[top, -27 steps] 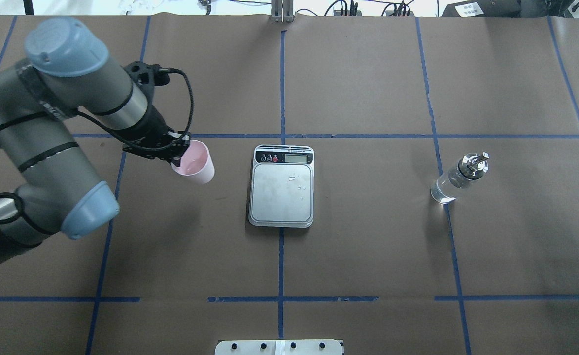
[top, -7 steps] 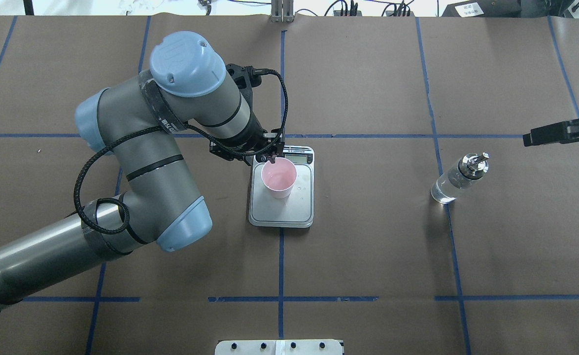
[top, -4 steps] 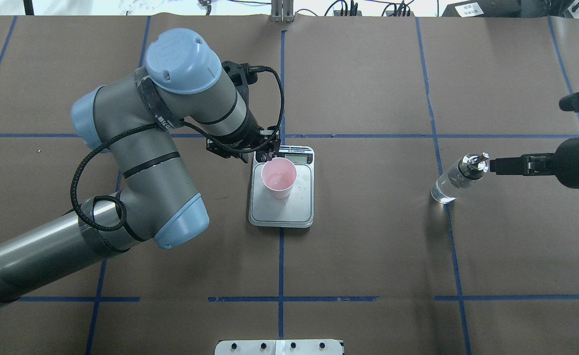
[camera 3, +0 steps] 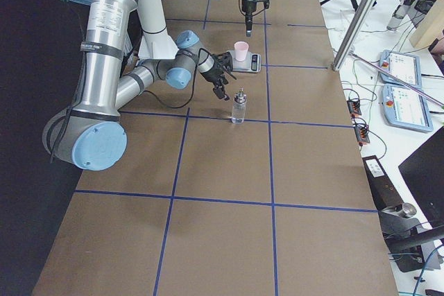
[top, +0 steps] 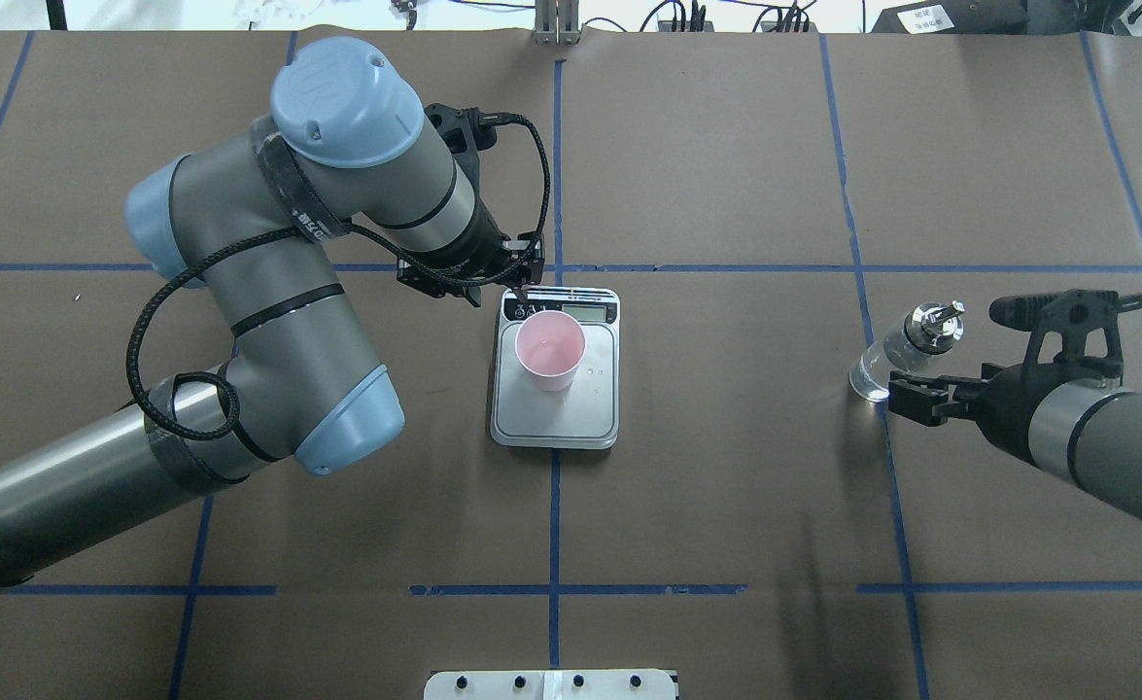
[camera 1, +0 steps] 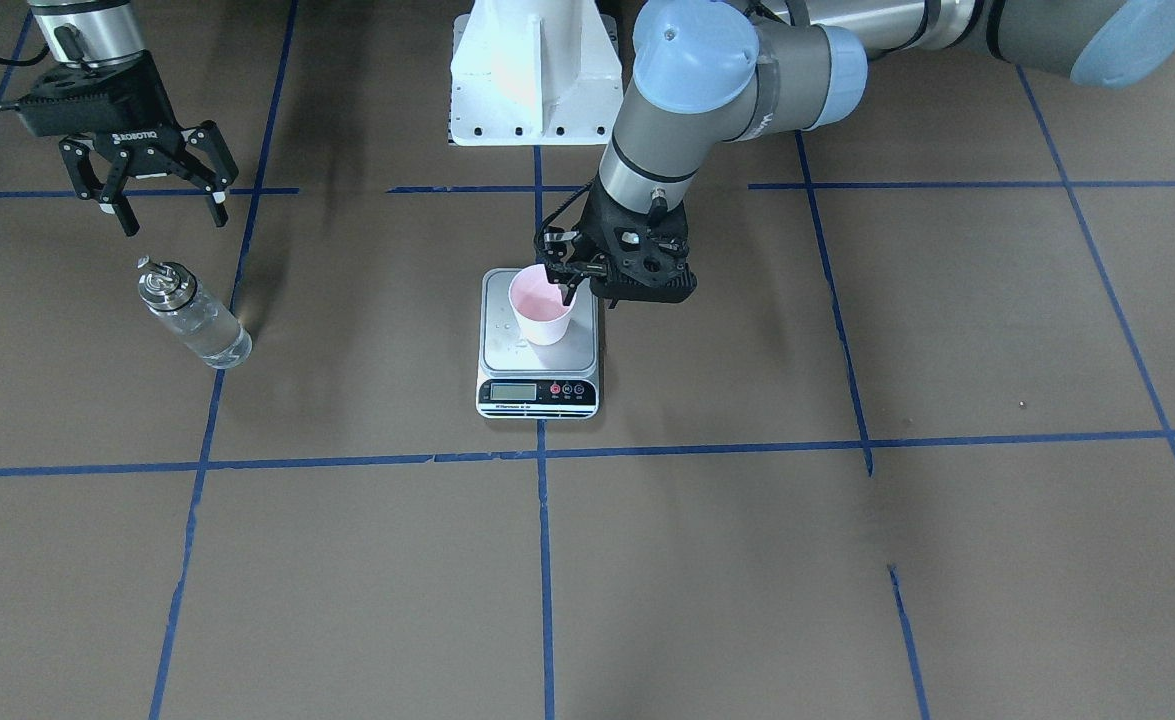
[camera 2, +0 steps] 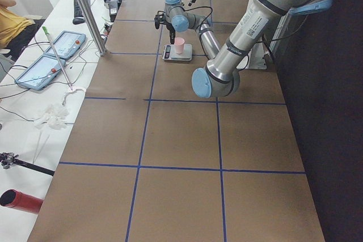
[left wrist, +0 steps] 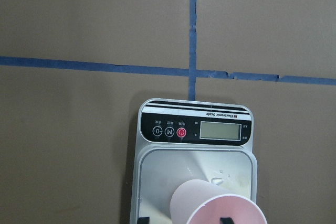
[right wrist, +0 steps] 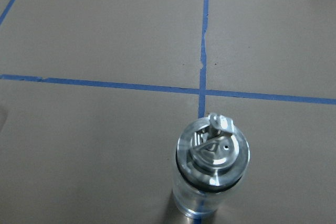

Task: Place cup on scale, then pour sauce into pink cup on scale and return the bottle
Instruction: 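Release the cup and lift the left gripper while the right reaches for the bottle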

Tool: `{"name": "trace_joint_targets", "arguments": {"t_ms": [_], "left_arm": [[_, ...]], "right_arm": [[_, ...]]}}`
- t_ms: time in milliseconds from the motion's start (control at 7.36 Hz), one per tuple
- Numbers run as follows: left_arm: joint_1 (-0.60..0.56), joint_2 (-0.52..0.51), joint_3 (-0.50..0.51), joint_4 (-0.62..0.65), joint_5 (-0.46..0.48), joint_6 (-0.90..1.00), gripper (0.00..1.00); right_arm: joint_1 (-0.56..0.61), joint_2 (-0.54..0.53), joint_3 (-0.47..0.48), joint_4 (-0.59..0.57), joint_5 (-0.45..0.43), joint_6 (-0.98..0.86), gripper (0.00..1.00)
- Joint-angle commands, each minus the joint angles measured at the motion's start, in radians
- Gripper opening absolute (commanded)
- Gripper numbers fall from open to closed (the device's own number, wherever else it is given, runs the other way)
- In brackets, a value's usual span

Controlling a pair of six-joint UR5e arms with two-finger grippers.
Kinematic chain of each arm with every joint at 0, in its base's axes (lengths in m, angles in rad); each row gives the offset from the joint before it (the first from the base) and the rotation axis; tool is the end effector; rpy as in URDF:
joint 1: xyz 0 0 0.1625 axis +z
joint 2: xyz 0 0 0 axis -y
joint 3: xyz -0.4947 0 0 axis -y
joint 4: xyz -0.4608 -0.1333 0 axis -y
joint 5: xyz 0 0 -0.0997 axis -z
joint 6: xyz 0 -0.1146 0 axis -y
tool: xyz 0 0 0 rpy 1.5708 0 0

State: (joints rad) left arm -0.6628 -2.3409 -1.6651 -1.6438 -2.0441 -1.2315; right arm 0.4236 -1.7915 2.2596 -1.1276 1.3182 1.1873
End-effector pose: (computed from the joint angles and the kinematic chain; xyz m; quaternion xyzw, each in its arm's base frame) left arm 0.5687 -0.5468 0.1471 0.0275 0.4856 -0.0351 0.8730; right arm -0.3452 -0.3333 0.4265 0.2754 -0.3571 0.0733 0.8895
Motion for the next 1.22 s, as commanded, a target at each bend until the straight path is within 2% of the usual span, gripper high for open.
{"name": "trace_joint_targets", "arguments": {"t_ms": [0,136,543,679,815,1086], "left_arm": [[-0.035,0.032,-0.019,-0.001,-0.001,0.004,0.54],[-0.067,0.054,-0.039,-0.001,0.002,0.016,0.54],[-0.157,0.182,-0.145,0.012,-0.002,0.205,0.54],[-0.190,0.213,-0.166,0.018,-0.004,0.258,0.54],[-0.205,0.218,-0.170,0.033,-0.002,0.295,0.54],[-0.207,0.218,-0.170,0.036,-0.002,0.296,0.54]], "right_arm": [[-0.124,0.001,-0.078,0.003,-0.251,0.090,1.00],[-0.159,0.006,-0.097,0.009,-0.326,0.157,1.00],[-0.190,0.015,-0.158,0.014,-0.424,0.241,0.99],[-0.195,0.018,-0.181,0.053,-0.447,0.241,0.99],[-0.200,0.055,-0.243,0.093,-0.509,0.238,0.98],[-0.233,0.061,-0.287,0.098,-0.584,0.228,0.99]]}}
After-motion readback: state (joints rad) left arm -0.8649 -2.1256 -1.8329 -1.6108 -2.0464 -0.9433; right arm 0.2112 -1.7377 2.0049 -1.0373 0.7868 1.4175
